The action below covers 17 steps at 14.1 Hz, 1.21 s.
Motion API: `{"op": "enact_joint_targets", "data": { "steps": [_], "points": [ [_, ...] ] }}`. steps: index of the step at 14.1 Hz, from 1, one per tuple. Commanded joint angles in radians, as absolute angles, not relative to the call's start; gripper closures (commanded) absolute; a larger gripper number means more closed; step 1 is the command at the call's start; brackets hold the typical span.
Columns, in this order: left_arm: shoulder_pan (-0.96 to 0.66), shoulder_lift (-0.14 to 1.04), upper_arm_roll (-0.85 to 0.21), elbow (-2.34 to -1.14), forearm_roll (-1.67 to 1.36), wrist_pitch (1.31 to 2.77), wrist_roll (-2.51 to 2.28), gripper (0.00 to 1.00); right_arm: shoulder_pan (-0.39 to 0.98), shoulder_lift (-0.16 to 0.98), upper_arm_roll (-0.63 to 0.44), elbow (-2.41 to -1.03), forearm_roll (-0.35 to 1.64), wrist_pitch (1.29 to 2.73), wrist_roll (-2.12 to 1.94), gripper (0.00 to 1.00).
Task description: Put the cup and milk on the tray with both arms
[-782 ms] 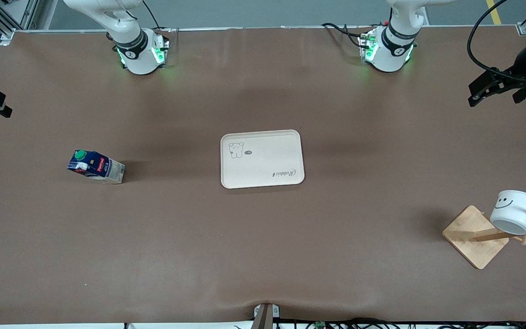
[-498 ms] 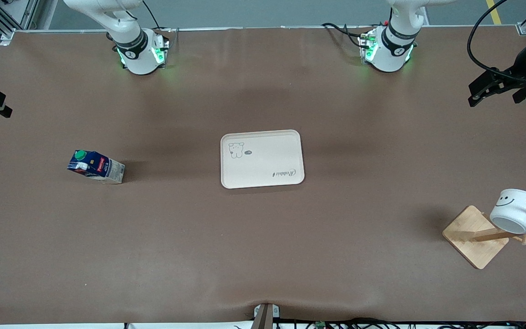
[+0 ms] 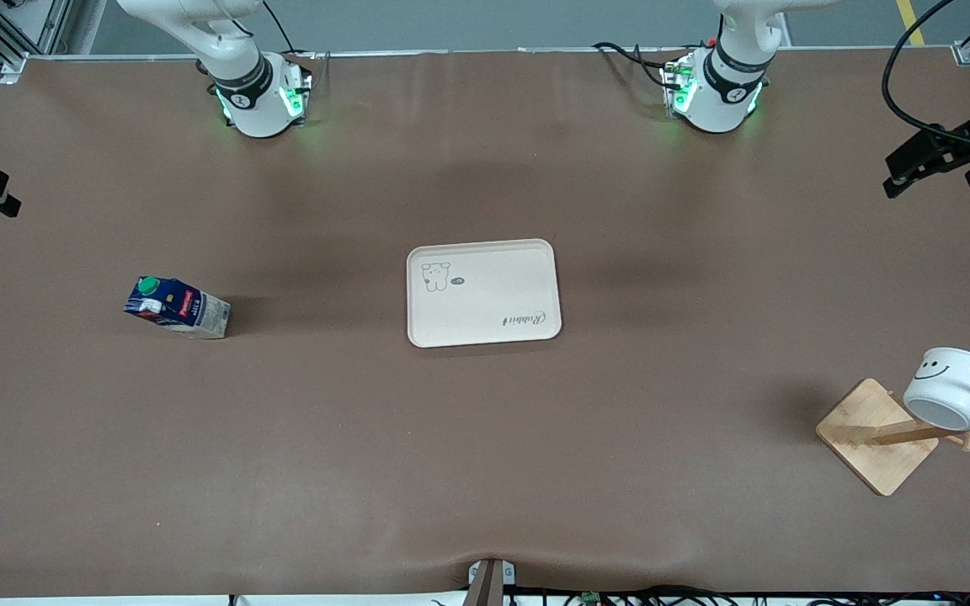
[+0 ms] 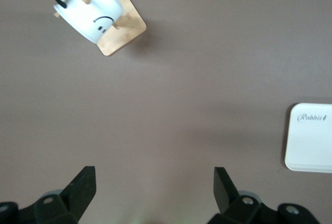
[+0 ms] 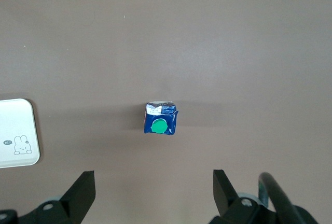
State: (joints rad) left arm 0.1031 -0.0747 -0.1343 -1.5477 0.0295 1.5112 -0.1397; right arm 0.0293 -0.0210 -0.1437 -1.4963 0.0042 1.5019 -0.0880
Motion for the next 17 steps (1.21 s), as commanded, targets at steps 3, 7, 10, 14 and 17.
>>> {"op": "enact_joint_targets", "data": {
  "steps": [3, 7, 10, 14, 17],
  "points": [
    [0.225, -0.13, -0.137, -1.681, -0.029, 1.693, -0.144, 0.0, 0.025, -0.008, -0.141, -1.476, -0.008, 1.497, -0.078, 0.0],
    [0.294, -0.143, -0.137, -1.834, -0.083, 1.902, -0.144, 0.0, 0.021, 0.006, -0.143, -1.476, -0.008, 1.5, -0.075, 0.0],
    [0.325, -0.138, -0.137, -1.966, -0.084, 2.113, -0.144, 0.0, 0.02, 0.009, -0.143, -1.476, -0.014, 1.519, -0.077, 0.0],
    [0.344, -0.129, -0.135, -2.137, -0.169, 2.396, -0.144, 0.0, 0.02, 0.02, -0.143, -1.476, -0.008, 1.543, -0.077, 0.0],
    [0.345, -0.101, -0.137, -2.199, -0.172, 2.532, -0.14, 0.0, 0.02, 0.046, -0.143, -1.476, -0.009, 1.554, -0.075, 0.0]
  ]
}}
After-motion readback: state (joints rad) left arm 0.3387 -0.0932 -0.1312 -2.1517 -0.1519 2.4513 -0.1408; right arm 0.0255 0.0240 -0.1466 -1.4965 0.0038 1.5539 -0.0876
